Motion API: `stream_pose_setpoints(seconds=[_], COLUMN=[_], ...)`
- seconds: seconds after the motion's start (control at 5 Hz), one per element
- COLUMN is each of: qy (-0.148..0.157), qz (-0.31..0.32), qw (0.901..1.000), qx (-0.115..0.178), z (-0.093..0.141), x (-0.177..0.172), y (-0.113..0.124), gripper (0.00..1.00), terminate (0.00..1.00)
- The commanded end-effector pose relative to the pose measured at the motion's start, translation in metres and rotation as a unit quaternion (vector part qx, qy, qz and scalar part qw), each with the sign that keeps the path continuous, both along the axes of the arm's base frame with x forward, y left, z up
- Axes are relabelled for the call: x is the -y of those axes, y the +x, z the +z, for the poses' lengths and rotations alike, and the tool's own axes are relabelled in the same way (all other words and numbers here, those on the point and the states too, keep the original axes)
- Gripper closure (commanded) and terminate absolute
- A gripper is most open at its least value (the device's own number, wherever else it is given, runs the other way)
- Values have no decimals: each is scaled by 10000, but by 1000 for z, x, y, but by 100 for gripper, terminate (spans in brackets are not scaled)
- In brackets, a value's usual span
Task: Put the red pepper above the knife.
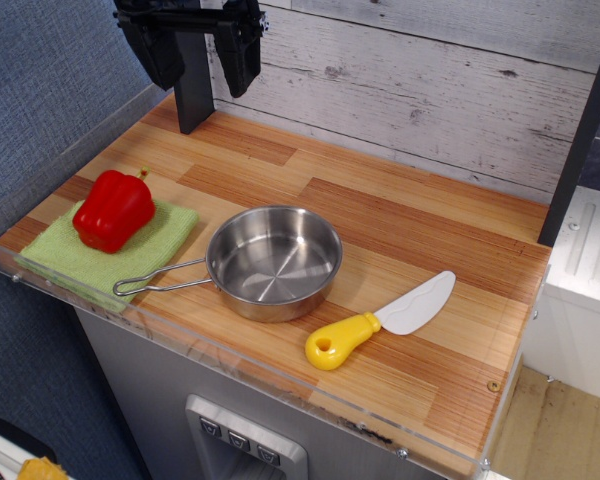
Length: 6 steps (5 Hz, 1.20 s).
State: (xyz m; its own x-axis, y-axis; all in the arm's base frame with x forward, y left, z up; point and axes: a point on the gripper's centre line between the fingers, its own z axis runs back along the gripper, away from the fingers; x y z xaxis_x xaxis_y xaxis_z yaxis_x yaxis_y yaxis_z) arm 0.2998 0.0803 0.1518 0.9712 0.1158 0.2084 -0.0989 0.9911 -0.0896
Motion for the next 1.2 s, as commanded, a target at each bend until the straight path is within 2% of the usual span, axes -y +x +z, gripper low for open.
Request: stream_pose_setpoints(seconds=[0.0, 0.2, 0.6, 0.8, 1.0], qy=[0, 108, 407, 460, 596], qz=[0, 214, 74, -163, -321], qw=[10000, 9997, 9990, 9984, 9961], qx=[0, -49, -192, -296, -565], z=[0, 0, -7, -19, -43], x=[0, -25, -38, -46, -53], y=[0, -10, -35, -39, -43], gripper=[0, 0, 0, 0, 0], terminate=[0, 0, 0, 0, 0])
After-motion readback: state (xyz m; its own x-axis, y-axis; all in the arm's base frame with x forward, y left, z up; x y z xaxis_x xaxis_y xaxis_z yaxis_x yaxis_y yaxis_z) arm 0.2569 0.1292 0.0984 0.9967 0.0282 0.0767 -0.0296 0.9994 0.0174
